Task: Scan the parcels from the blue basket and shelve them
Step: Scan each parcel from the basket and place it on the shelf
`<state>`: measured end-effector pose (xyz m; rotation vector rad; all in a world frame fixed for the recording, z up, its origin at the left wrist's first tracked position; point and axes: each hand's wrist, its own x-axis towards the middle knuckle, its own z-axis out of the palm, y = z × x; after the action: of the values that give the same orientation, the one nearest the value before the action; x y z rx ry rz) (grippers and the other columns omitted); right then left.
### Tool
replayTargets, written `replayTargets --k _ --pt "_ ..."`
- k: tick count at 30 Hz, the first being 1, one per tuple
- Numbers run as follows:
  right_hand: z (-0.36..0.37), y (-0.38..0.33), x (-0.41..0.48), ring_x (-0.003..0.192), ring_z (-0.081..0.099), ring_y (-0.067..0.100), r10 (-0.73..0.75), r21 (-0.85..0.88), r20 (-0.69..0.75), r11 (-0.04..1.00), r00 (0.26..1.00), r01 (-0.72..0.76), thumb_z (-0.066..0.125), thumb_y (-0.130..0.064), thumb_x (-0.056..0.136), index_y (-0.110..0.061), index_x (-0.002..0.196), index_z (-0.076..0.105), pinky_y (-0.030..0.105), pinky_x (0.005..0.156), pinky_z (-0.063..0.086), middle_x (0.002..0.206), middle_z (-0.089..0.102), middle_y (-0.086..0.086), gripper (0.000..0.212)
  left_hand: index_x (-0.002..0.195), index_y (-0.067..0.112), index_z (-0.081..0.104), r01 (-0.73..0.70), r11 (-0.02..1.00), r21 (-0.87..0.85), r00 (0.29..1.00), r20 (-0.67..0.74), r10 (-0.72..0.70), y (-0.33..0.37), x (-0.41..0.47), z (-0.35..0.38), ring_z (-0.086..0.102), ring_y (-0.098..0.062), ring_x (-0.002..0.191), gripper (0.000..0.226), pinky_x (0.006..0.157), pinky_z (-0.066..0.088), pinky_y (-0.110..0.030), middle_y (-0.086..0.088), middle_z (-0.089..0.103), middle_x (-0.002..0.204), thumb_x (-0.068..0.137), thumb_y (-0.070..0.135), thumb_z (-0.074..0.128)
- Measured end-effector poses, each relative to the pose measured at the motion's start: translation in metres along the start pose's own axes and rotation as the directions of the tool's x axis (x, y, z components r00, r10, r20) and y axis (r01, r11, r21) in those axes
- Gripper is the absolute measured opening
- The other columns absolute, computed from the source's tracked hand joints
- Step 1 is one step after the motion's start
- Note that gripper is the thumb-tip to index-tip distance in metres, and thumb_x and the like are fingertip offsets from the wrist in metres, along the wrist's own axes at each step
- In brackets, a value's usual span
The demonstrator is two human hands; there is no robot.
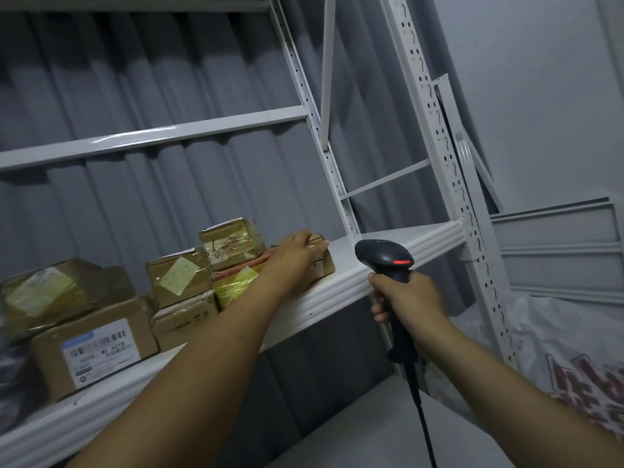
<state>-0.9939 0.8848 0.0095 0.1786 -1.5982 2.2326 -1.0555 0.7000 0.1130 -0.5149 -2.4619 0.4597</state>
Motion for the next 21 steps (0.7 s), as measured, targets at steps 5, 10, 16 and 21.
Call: replayTargets --k 5,10,16,21 --pt "0.0 0.004 0.003 0.051 0.064 0.021 0.02 -0.039 0.022 0.999 1.0 -0.019 0.071 -0.021 0.082 -0.006 0.077 0.066 0.033 0.055 0.052 0.06 0.065 0.004 0.017 0.15 0.036 0.025 0.092 0.983 0.159 0.989 0.103 -0.109 -0.007 0.008 0.002 0.029 -0.03 0.138 0.069 0.112 0.028 -0.044 -0.006 0.027 0.154 0.09 0.046 0.056" --pt "-0.001 -0.002 -0.005 0.052 0.065 0.023 0.027 -0.108 0.045 0.994 0.999 -0.022 0.071 -0.025 0.08 -0.008 0.076 0.066 0.037 0.059 0.056 0.057 0.065 0.004 0.018 0.149 0.031 0.029 0.139 0.983 0.119 0.983 0.102 -0.151 -0.01 -0.007 -0.006 0.029 -0.029 0.138 0.071 0.113 0.024 -0.044 -0.006 0.029 0.153 0.088 0.053 0.056" --pt "0.011 -0.034 -0.056 0.053 0.067 0.023 0.033 -0.172 0.058 0.985 0.998 -0.023 0.071 -0.025 0.08 -0.009 0.075 0.067 0.039 0.062 0.059 0.055 0.064 0.004 0.017 0.145 0.033 0.037 0.151 0.988 -0.019 0.988 0.04 -0.15 -0.006 -0.07 -0.04 0.035 -0.025 0.135 0.061 0.112 0.03 -0.042 -0.001 0.033 0.153 0.09 0.052 0.054" --pt "0.03 -0.057 -0.147 0.05 0.063 0.019 0.05 -0.257 0.109 0.966 0.993 -0.02 0.07 -0.02 0.084 -0.01 0.078 0.065 0.029 0.052 0.053 0.062 0.065 0.009 0.013 0.146 0.03 0.038 0.204 0.973 -0.105 0.974 0.117 -0.192 0.007 -0.166 -0.053 0.033 -0.029 0.137 0.057 0.109 0.031 -0.039 -0.008 0.031 0.153 0.093 0.047 0.053"
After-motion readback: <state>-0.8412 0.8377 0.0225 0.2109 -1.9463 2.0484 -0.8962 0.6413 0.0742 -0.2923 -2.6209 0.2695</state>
